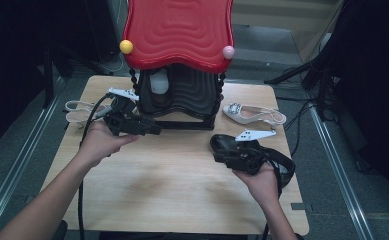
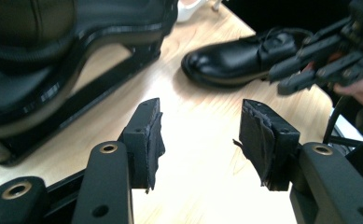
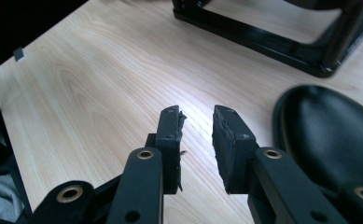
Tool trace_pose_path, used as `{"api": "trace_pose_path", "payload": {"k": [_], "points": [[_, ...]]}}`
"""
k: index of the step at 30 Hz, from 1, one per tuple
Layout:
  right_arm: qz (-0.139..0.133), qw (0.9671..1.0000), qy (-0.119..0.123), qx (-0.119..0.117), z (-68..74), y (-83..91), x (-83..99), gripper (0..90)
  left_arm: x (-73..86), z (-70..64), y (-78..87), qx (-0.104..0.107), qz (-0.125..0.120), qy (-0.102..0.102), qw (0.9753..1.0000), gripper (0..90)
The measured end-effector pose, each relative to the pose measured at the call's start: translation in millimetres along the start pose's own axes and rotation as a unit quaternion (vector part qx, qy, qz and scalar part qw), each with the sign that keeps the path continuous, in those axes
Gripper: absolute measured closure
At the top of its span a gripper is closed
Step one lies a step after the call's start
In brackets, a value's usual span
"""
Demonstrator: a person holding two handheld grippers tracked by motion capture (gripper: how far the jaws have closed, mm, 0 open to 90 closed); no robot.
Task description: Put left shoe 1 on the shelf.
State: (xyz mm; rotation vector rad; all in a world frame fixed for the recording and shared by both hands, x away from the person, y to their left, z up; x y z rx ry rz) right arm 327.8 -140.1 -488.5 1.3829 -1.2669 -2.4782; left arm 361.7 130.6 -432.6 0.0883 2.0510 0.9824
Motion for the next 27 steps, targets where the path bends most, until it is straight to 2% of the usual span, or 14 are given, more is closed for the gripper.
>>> {"api": "trace_pose_path", "payload": {"k": [5,14,20,27], "points": [[0.006,0.9999,-0.003,0.009,-6.4,7.0,8.7,72.8,18.5,0.3,-11.9,0.001,0.012,0.004,0.9999,49.0],[0.013,0.9993,-0.004,0.034,-19.6,25.8,22.6,71.8,41.5,-0.6,-31.2,0.005,0.026,0.002,0.9996,48.7],[0.020,0.9985,-0.014,0.049,-31.3,42.8,35.1,71.9,51.2,0.2,-39.9,0.009,0.027,0.008,0.9996,48.8],[0.020,0.9977,-0.022,0.061,-41.5,57.1,44.0,71.9,57.2,-0.4,-45.2,0.013,0.027,0.006,0.9995,48.8]]}}
Point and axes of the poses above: each handheld gripper's, and its own axes: y roughly backward along the jaws, x roughly out of its underside, z roughly to its left, the point moved 7 cm from there along -y, roughly forward along the jaws, and after that the axes turned 3 degrees about z, right-handed, at the moved point
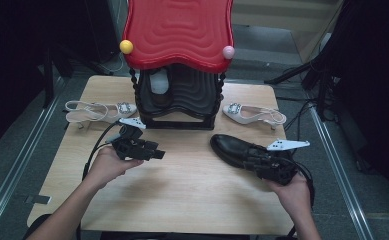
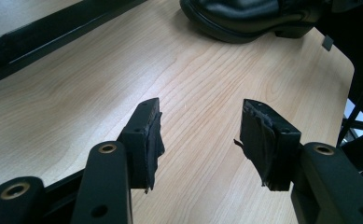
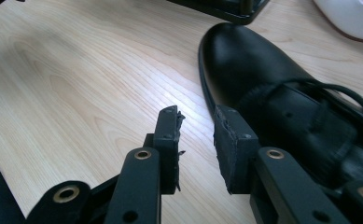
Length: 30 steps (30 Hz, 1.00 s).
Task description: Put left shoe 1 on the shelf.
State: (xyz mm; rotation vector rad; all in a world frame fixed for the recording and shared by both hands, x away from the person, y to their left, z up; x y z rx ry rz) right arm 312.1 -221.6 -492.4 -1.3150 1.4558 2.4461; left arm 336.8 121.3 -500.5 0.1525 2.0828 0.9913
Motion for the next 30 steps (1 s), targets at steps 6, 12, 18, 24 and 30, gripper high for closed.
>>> {"api": "trace_pose_path", "payload": {"k": [6,12,18,24,30], "points": [[0.009,0.9999,-0.005,0.014,-14.8,11.2,8.3,71.8,5.5,2.2,-3.4,-0.005,0.005,-0.002,1.0000,48.7],[0.015,0.9994,-0.017,0.025,-28.5,18.2,18.4,71.8,8.6,2.9,-4.0,-0.003,0.003,0.002,1.0000,48.8],[0.014,0.9994,-0.021,0.022,-34.5,23.5,24.5,72.0,10.6,2.8,-4.4,-0.002,0.004,0.001,1.0000,48.7],[0.017,0.9987,-0.028,0.039,-43.4,33.0,28.3,71.9,11.6,2.7,-3.7,-0.002,0.005,0.002,1.0000,48.7],[0.027,0.9981,-0.033,0.045,-50.7,32.5,32.9,71.4,12.6,2.9,-5.1,-0.003,0.008,0.001,1.0000,48.6]]}}
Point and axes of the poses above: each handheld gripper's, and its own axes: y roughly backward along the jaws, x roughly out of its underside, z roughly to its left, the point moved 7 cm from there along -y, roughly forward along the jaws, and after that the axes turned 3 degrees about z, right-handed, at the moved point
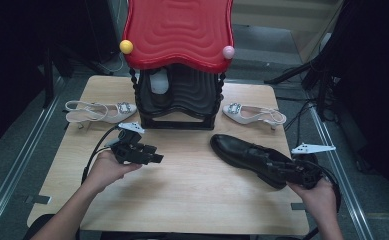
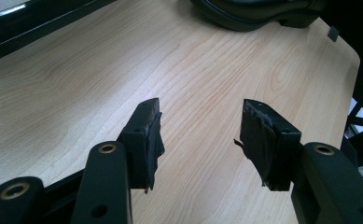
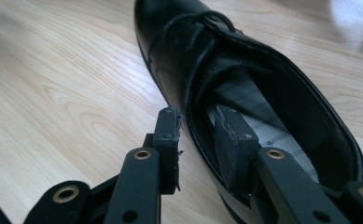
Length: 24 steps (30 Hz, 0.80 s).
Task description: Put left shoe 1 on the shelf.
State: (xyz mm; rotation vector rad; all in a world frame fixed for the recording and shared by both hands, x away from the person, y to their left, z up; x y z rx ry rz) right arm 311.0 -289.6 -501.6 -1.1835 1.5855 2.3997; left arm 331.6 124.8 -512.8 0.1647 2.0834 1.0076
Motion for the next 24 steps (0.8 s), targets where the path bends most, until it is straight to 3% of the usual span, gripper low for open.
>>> {"api": "trace_pose_path", "payload": {"k": [11,24], "points": [[0.029,0.9992,0.016,-0.021,2.7,-28.4,-10.3,70.0,2.4,-0.2,-3.7,0.004,0.003,-0.001,1.0000,48.1],[0.037,0.9983,0.027,-0.037,3.9,-41.0,-18.7,67.9,3.5,-1.5,-5.9,0.005,0.005,-0.002,1.0000,48.1]]}}
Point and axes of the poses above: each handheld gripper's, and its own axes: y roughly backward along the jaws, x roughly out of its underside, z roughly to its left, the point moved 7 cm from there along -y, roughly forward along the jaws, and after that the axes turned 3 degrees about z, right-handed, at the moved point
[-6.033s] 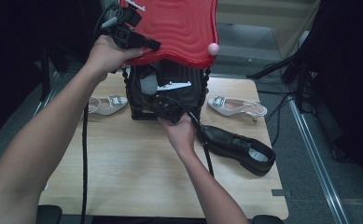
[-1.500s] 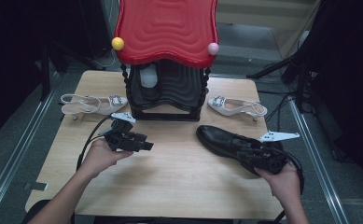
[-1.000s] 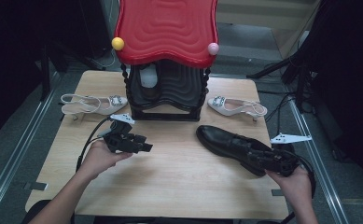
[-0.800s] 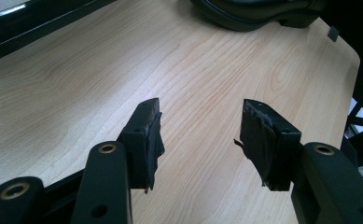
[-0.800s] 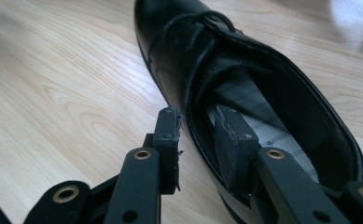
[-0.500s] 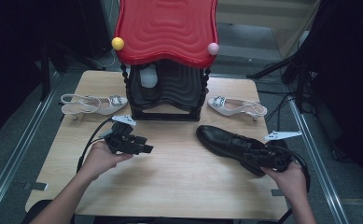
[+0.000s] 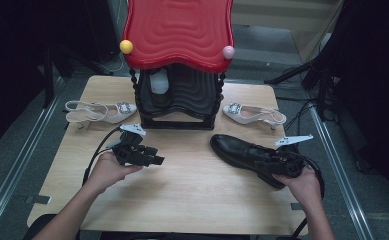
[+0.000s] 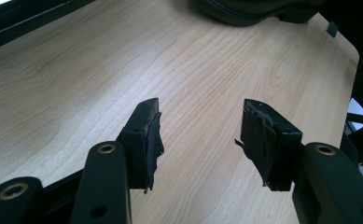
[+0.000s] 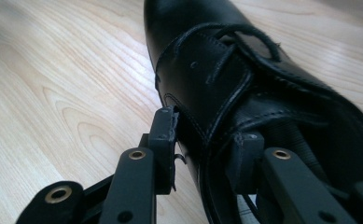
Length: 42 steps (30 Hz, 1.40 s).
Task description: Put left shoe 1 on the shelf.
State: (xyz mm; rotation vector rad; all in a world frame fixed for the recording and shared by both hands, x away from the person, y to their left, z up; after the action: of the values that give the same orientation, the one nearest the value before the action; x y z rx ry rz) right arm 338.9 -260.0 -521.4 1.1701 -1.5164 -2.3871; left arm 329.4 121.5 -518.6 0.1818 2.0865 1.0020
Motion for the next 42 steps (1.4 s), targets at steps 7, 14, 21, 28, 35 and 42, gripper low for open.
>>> {"api": "trace_pose_path", "payload": {"k": [7,14,21,28,35,42], "points": [[0.027,0.9993,0.021,-0.017,3.1,-15.2,-2.8,74.0,0.3,-1.3,-1.8,0.001,0.002,-0.002,1.0000,50.7],[0.029,0.9990,0.005,-0.035,5.5,-14.0,-4.5,82.7,0.6,-1.6,-1.2,0.009,0.002,-0.003,1.0000,54.5],[0.025,0.9986,0.000,-0.047,17.8,-7.8,-8.3,82.8,0.2,-2.9,-1.1,0.015,0.000,-0.004,0.9999,61.7],[0.030,0.9976,0.030,-0.056,45.2,-9.2,-20.6,82.7,0.0,-5.4,0.9,0.018,-0.006,-0.008,0.9998,67.8],[0.035,0.9946,0.060,-0.077,77.6,-26.4,-38.3,82.4,0.2,-6.1,3.0,0.018,-0.010,-0.011,0.9997,72.1],[0.043,0.9919,0.076,-0.092,105.3,-47.2,-55.7,82.2,1.4,-6.6,1.3,0.016,-0.009,-0.011,0.9998,75.4]]}}
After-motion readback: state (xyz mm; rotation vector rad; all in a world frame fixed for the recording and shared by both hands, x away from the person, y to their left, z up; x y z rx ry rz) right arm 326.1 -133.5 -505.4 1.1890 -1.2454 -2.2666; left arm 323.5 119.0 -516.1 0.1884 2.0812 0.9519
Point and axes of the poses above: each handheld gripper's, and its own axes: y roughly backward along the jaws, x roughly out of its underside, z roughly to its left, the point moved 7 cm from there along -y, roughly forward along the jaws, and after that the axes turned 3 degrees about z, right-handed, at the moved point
